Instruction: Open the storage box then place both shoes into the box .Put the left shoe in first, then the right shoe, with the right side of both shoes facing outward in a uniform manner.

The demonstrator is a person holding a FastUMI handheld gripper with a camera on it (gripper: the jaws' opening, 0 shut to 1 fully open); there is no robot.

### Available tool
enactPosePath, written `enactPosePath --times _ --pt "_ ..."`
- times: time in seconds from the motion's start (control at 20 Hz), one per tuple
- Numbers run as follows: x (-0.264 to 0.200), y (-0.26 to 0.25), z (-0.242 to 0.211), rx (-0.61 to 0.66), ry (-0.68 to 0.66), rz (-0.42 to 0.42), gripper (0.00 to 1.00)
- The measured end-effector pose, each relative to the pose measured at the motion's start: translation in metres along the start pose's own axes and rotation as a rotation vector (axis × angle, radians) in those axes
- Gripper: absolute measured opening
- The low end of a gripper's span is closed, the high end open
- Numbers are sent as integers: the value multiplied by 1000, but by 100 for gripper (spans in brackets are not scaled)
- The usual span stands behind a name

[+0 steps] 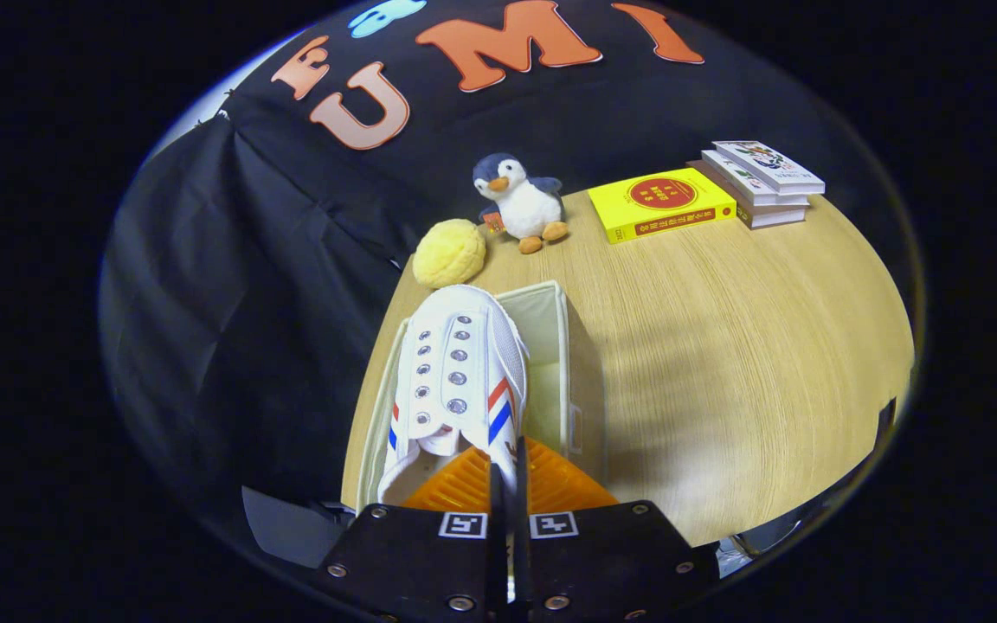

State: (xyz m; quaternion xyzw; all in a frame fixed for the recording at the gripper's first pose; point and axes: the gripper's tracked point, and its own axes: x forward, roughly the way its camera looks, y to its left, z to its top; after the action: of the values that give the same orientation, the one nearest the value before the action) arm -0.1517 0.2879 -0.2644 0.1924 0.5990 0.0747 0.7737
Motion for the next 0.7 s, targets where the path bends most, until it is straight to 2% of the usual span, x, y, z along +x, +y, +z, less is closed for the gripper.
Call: enactPosePath --times 0.1,0.2,0.3,0.35,0.45,0.7 --pt "5 -6 -6 -15 19 -42 4" --pt "5 -1 -2 -24 12 -40 6" --pt "5 6 1 -56 -4 -23 13" --pt "1 12 4 -65 -16 6 22" --pt "-12 23 24 -83 -85 59 26" --pt "-48 13 74 -175 -225 88 40"
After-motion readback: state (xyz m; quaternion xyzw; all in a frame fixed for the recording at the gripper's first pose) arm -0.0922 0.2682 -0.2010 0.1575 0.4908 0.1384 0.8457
